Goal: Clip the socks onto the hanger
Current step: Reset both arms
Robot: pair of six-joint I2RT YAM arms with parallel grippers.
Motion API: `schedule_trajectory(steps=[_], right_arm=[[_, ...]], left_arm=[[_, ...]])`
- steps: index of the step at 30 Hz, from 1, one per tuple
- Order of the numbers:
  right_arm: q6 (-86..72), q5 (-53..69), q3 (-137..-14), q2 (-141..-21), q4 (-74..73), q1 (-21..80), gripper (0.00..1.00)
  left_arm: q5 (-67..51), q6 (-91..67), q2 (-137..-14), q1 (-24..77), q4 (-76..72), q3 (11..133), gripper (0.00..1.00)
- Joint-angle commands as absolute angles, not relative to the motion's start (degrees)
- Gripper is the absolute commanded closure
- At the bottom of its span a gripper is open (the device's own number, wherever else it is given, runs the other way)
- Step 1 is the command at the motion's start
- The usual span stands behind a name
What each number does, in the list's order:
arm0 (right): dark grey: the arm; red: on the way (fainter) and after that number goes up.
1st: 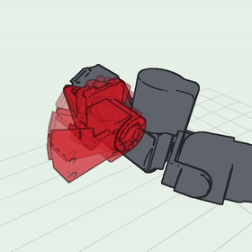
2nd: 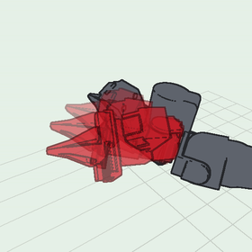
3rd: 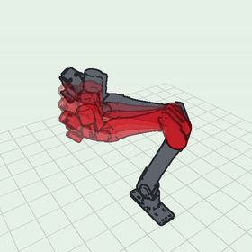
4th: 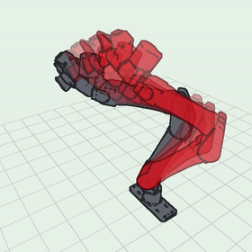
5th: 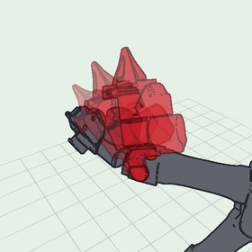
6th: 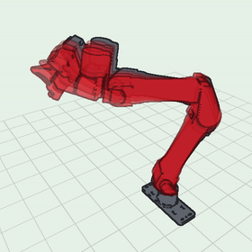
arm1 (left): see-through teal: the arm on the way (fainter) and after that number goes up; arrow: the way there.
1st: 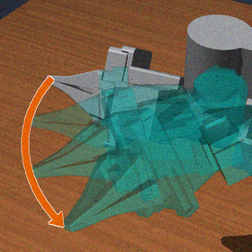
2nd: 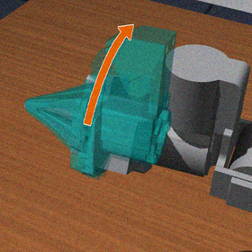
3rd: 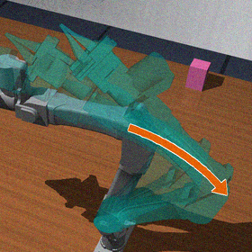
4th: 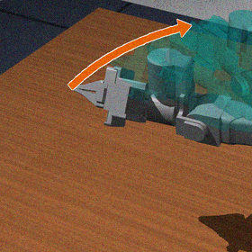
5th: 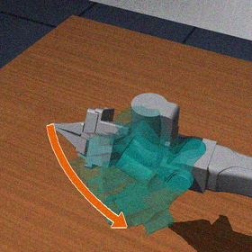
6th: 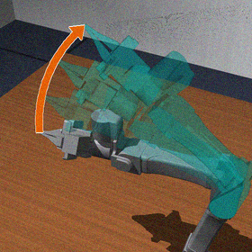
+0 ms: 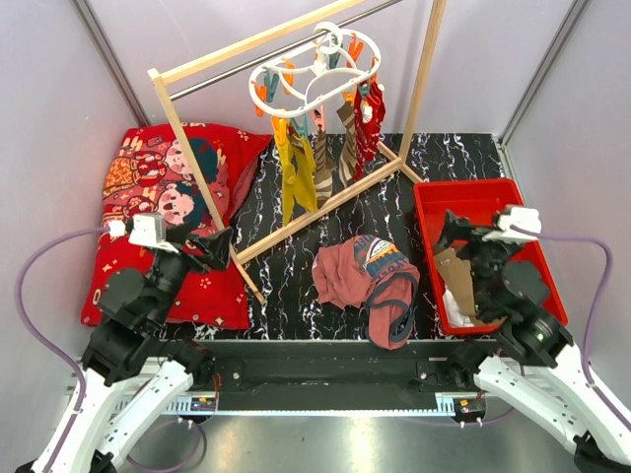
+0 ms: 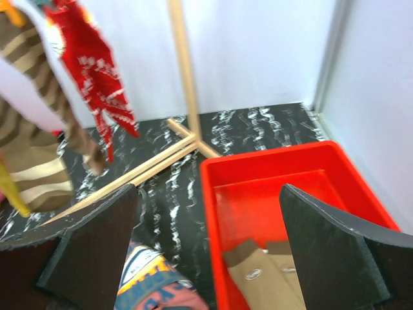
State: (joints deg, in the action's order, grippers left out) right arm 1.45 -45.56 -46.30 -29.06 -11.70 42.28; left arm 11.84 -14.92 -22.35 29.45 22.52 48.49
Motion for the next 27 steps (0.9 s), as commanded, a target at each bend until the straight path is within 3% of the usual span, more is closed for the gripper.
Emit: schedule_trajectory(steps=[1,10,27], right_arm=[[5.9,-52.6,-42.4,-22.4,-9.6,42.5,0.00],[7.7,-54.1,-38.9,-15.3,-8.6,42.5,0.00],[10.0,-53.3,-38.2,-18.1,-6.3,42.5,0.00]], left_arm=[[16.2,-14.2,-18.3,29.3,21.0,43.6,0.01],[18.6,-12.4,-15.3,29.3,17.9,35.4,0.01],[18.2,-12.2,-16.6,28.7,17.8,35.4,0.01]])
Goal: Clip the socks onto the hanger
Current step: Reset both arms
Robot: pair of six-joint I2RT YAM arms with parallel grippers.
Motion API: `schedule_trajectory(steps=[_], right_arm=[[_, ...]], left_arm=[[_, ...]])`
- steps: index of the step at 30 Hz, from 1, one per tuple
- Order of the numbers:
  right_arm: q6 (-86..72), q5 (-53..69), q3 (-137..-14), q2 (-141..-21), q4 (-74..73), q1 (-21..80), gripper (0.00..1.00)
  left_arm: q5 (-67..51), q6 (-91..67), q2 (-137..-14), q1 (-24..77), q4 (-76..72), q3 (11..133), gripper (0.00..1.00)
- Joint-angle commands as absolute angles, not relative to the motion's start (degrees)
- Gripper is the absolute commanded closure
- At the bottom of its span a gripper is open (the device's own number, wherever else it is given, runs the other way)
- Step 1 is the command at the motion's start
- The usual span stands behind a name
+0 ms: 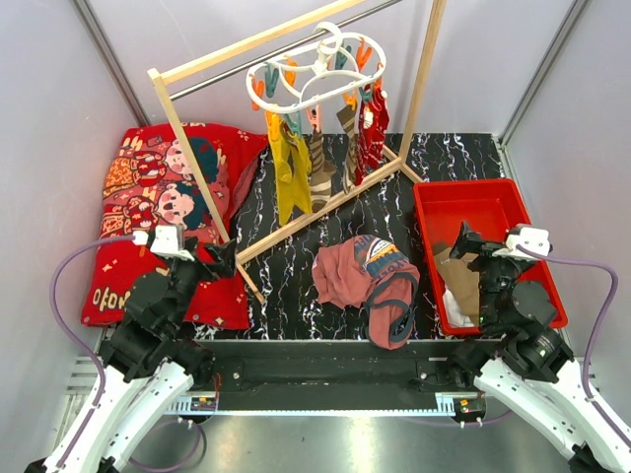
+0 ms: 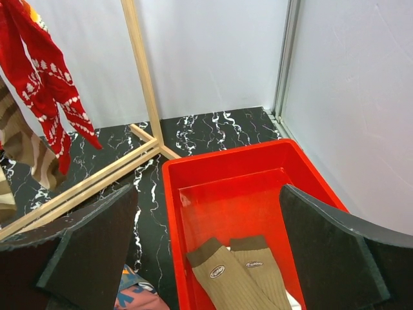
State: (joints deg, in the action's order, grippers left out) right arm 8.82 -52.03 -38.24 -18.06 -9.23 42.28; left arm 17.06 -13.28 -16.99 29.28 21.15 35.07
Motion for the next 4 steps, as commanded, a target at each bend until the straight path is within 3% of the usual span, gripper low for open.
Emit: schedule_trajectory(steps=[1,4], right_arm=[[10.0,-53.3,-38.1,-18.1,-6.2,42.5,0.00],[10.0,-53.3,-38.1,-18.5,-6.1,42.5,0.00]], left_arm=[[18.2,-12.2,-16.6,28.7,17.8,35.4,0.01],[18.2,-12.5,-16.5,28.4,17.7,35.3,0.01]])
